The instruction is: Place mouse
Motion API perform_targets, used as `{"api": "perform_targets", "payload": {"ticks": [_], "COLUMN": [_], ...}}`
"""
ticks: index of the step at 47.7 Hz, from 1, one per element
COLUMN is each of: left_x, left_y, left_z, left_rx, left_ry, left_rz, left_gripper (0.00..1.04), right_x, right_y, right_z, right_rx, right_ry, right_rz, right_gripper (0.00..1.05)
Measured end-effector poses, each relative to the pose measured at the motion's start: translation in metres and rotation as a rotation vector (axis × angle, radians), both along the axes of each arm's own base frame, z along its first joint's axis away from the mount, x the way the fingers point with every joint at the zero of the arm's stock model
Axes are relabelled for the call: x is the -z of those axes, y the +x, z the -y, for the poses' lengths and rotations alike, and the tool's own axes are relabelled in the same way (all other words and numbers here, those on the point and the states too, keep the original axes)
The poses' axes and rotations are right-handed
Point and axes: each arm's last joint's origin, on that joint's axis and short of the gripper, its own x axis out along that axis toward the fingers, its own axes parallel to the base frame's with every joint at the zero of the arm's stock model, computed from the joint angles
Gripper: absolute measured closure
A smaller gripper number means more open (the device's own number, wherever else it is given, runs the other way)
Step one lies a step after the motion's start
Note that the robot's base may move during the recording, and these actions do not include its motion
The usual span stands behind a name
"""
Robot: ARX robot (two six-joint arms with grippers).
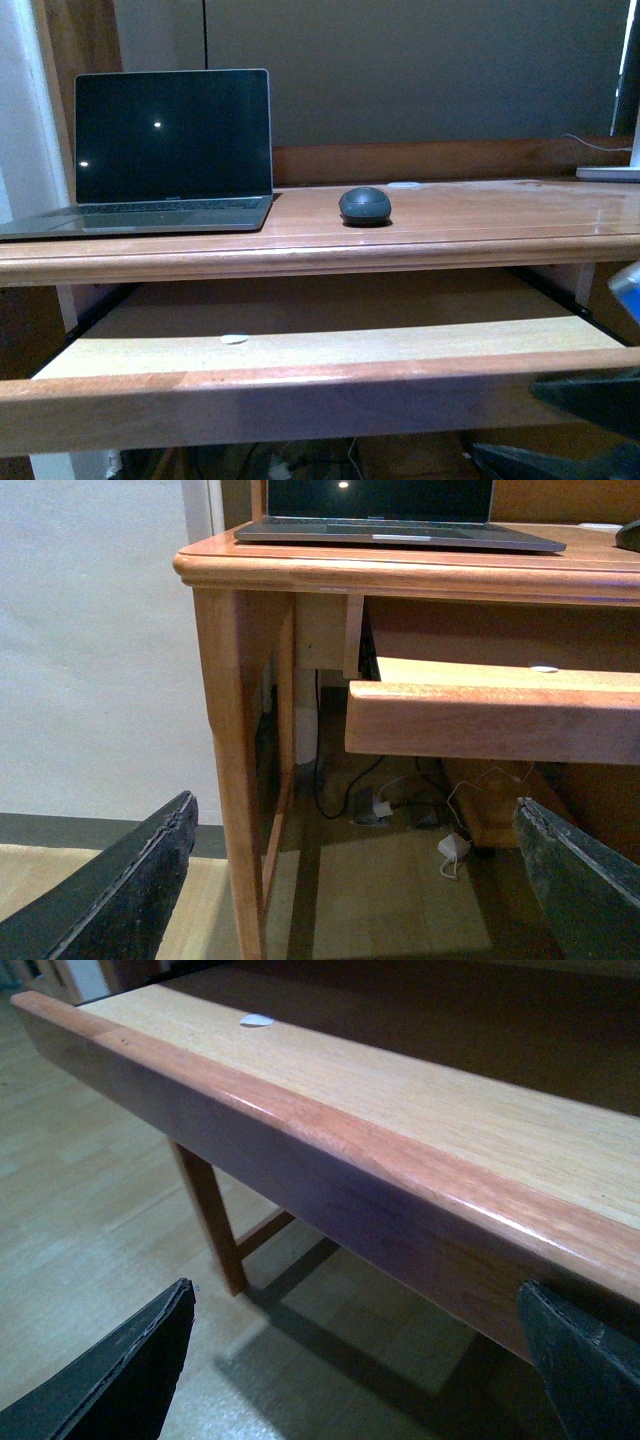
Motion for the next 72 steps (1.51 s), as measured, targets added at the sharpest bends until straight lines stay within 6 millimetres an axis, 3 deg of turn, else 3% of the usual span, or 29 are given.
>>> {"api": "perform_targets", "payload": {"ticks": [7, 21, 44, 50, 58, 67, 72], "left_x": [0.000, 0.000, 0.000, 0.000, 0.000, 0.000, 0.000], "left_y": [0.000, 0.000, 0.000, 0.000, 0.000, 0.000, 0.000], "left_z": [0.000, 0.000, 0.000, 0.000, 0.000, 0.000, 0.000], "left_rx": [0.000, 0.000, 0.000, 0.000, 0.000, 0.000, 0.000], "left_ry": [0.000, 0.000, 0.000, 0.000, 0.000, 0.000, 0.000], "left_rz": [0.000, 0.000, 0.000, 0.000, 0.000, 0.000, 0.000], "left_gripper": [0.08, 0.08, 0.08, 0.08, 0.08, 0.08, 0.08], "right_x": [0.003, -0.002, -0.001, -0.007, -0.033, -0.048, -0.048], "right_y": [0.033, 0.068, 0.075, 0.073, 0.065, 0.033, 0.004], "right_z": [-0.037, -0.081, -0.088, -0.075, -0.027, 0.017, 0.038], "right_rx": [0.096, 0.215, 0.282, 0.335, 0.491, 0.577, 0.588], "right_ry": [-0.014, 0.004, -0.009, 0.021, 0.117, 0.252, 0.311], "right_rz": [0.008, 0.064, 0.082, 0.059, 0.044, 0.006, -0.021], "right_gripper": [0.07, 0.07, 0.07, 0.07, 0.07, 0.07, 0.07]}}
